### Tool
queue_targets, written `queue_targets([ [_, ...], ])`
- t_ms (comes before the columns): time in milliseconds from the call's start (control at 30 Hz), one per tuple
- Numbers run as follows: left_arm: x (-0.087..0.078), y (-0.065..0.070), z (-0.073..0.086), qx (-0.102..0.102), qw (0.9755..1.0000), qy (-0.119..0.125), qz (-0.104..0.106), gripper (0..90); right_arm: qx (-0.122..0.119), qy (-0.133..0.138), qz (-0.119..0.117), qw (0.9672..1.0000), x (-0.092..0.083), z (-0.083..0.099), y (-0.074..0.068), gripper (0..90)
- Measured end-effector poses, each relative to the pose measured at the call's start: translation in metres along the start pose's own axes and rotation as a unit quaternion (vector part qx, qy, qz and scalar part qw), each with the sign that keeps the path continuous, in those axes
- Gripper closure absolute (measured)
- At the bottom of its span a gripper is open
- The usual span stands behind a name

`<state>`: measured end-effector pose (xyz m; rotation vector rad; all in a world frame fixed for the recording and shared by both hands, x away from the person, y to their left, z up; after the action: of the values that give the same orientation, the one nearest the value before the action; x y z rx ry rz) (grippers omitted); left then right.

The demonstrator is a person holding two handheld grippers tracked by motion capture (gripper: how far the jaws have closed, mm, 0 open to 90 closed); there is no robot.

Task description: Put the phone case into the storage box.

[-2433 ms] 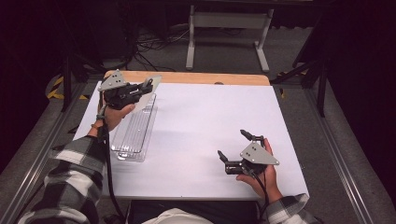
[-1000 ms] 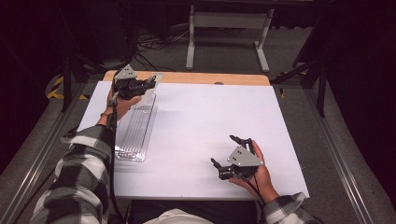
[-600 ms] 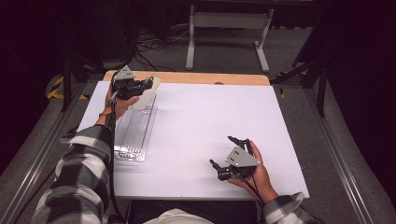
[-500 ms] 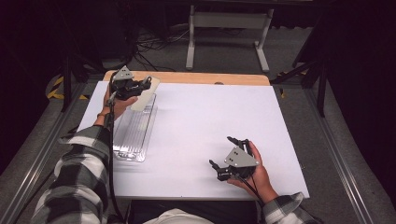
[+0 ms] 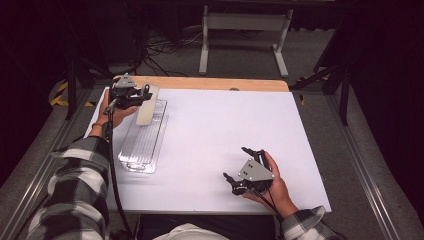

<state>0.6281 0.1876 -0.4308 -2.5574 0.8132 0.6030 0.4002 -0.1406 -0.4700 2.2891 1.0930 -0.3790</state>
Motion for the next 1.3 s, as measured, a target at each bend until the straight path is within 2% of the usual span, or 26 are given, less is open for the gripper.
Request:
queue_targets([
  [33, 0.000, 0.000, 0.000, 0.000, 1.0000, 0.000, 0.000, 69.4, 0.000, 0.000, 0.000, 1.0000, 0.000, 0.000, 0.000, 5.5],
  [100, -0.003, -0.002, 0.003, 0.014, 0.9996, -0.022, -0.014, 68.1, -0.006, -0.005, -0.004, 1.0000, 0.001, 0.001, -0.002, 5.6],
  [167, -0.004, -0.003, 0.003, 0.020, 0.9994, -0.024, -0.016, 67.4, -0.007, -0.007, -0.009, 0.9999, 0.001, 0.001, -0.003, 5.7],
  [333, -0.006, -0.003, 0.010, 0.003, 0.9988, -0.048, -0.011, 67.0, -0.019, -0.017, -0.022, 0.9994, 0.004, 0.002, -0.009, 6.3],
  [400, -0.007, -0.002, 0.009, -0.009, 0.9988, -0.048, -0.004, 67.9, -0.021, -0.018, -0.022, 0.9994, 0.004, 0.001, -0.009, 6.3],
  [500, -0.007, 0.001, 0.007, -0.013, 0.9989, -0.045, 0.002, 71.0, -0.021, -0.018, -0.022, 0.9994, 0.004, 0.001, -0.010, 6.4],
  [667, -0.007, 0.009, -0.006, -0.033, 0.9992, -0.010, 0.018, 76.1, -0.025, -0.022, -0.028, 0.9991, 0.005, 0.002, -0.011, 6.5],
  [733, -0.005, 0.010, -0.008, -0.034, 0.9992, -0.003, 0.020, 77.5, -0.026, -0.022, -0.028, 0.9990, 0.005, 0.002, -0.012, 6.5],
  [767, -0.004, 0.015, -0.012, -0.039, 0.9981, 0.018, 0.043, 78.8, -0.025, -0.024, -0.029, 0.9990, 0.006, 0.002, -0.012, 6.5],
  [800, -0.004, 0.015, -0.012, -0.039, 0.9981, 0.018, 0.043, 79.7, -0.025, -0.024, -0.029, 0.9990, 0.006, 0.002, -0.012, 6.5],
  [867, 0.000, 0.018, -0.018, -0.036, 0.9970, 0.043, 0.054, 80.5, -0.028, -0.027, -0.031, 0.9988, 0.006, 0.003, -0.012, 6.5],
  [933, 0.002, 0.020, -0.021, -0.033, 0.9958, 0.055, 0.066, 80.6, -0.029, -0.029, -0.031, 0.9987, 0.006, 0.004, -0.012, 6.4],
  [1000, 0.005, 0.023, -0.023, -0.038, 0.9938, 0.062, 0.084, 80.5, -0.030, -0.031, -0.032, 0.9986, 0.006, 0.005, -0.012, 6.5],
  [1133, 0.010, 0.031, -0.025, -0.028, 0.9920, 0.066, 0.103, 80.5, -0.031, -0.038, -0.035, 0.9982, 0.008, 0.008, -0.013, 6.4],
  [1200, 0.013, 0.035, -0.027, -0.023, 0.9902, 0.070, 0.118, 80.5, -0.034, -0.040, -0.038, 0.9979, 0.008, 0.008, -0.013, 6.4],
  [1300, 0.015, 0.035, -0.029, -0.020, 0.9897, 0.070, 0.123, 80.4, -0.035, -0.044, -0.041, 0.9976, 0.009, 0.009, -0.015, 6.5],
])
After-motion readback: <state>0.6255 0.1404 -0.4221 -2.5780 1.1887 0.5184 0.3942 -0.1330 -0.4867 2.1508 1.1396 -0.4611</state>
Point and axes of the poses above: each handheld gripper's, and its own axes: x roughly forward along the jaws, z roughly out of its underside, y roughly to its right, the point moved 9 cm from there along x, roughly forward along the jaws, and after that the axes turned 9 degrees about -z, right-handed, at the moved point
